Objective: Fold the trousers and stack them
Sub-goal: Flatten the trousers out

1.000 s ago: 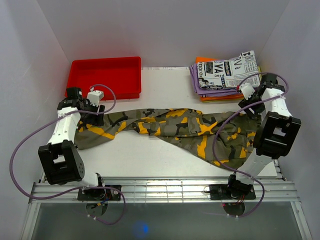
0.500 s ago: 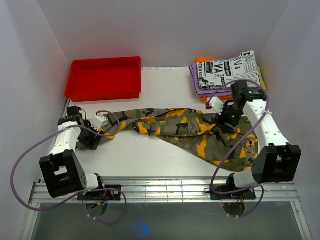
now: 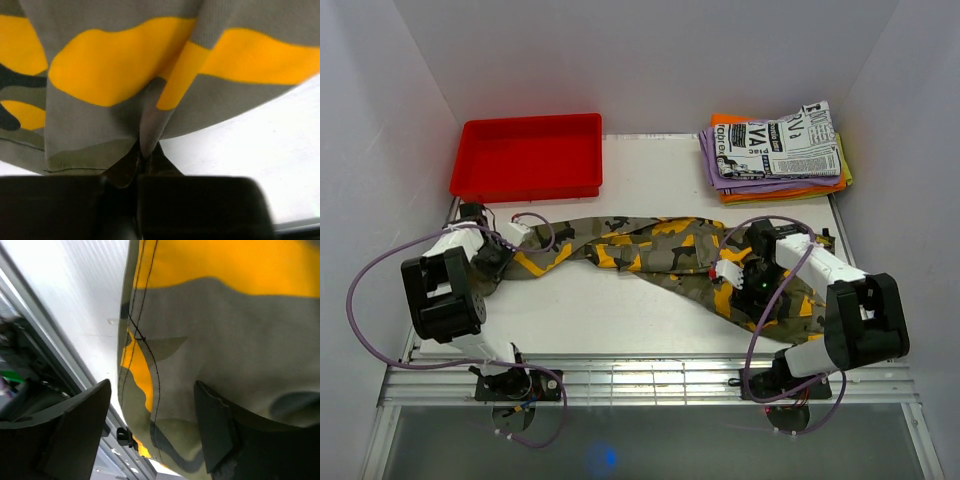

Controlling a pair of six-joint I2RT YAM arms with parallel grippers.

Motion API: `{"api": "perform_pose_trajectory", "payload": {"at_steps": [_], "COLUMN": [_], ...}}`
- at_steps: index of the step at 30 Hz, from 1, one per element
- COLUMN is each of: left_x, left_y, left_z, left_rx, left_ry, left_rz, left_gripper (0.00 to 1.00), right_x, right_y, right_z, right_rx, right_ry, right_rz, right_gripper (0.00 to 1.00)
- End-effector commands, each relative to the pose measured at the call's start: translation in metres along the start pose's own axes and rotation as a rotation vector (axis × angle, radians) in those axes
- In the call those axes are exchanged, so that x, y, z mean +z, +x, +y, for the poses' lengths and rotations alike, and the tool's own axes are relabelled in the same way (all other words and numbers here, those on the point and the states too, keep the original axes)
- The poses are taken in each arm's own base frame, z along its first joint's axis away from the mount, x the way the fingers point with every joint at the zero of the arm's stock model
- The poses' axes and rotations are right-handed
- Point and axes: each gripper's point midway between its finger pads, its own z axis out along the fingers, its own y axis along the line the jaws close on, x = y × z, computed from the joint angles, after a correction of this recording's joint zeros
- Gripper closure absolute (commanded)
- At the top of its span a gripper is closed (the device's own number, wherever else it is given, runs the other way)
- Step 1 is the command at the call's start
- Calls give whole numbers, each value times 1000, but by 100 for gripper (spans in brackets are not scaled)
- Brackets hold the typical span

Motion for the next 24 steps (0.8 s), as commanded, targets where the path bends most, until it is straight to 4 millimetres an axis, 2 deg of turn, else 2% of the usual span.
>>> {"api": "perform_pose_trajectory", "payload": {"at_steps": [1,2,3,5,6,8,9,12,14,15,17,18,19,20,22,23,24], "left_x": [-7,-25,-40,-68,-99,-129,-156,-196,-210,-219,-215,-216,-212,-203,-193,-169,-161], "left_y": [-3,-19,-16,-24,-32,-34,-38,-45,-46,-54,-62,-74,-79,-91,-103,-110,-118], "left_z": [-25,-25,-40,-45,-50,-50,-51,-26,-14,-1,16,34,43,63,81,90,102], "left_rx": [2,12,13,52,70,107,117,108,103,56,-22,-83,-116,-180,-239,-274,-301], "left_ry": [137,154,216,240,244,222,202,56,-6,-58,-83,-132,-147,-172,-171,-125,-122], "left_rz": [-24,-93,-83,-135,-185,-230,-266,-337,-360,-387,-392,-434,-446,-478,-503,-488,-502], "left_gripper": [99,100,100,100,100,100,100,100,100,100,100,100,100,100,100,100,100], "right_x": [16,24,25,30,28,22,23,21,17,17,15,15,13,12,7,5,4], "right_y": [21,34,43,56,58,70,77,93,101,106,112,117,120,119,118,116,113], "right_z": [-10,-3,-6,-1,-1,-3,-1,-1,-4,-3,-4,-3,-4,-5,-9,-9,-10], "right_rx": [-56,-69,-102,-128,-144,-170,-176,-219,-250,-257,-282,-272,-263,-272,-265,-264,-259], "right_ry": [76,74,98,106,127,157,158,178,200,197,200,200,205,205,217,213,211], "right_rz": [76,106,143,163,160,188,207,234,244,254,255,254,253,249,238,234,218], "right_gripper": [29,37,39,47,49,55,57,66,76,79,86,88,89,92,92,92,92]}}
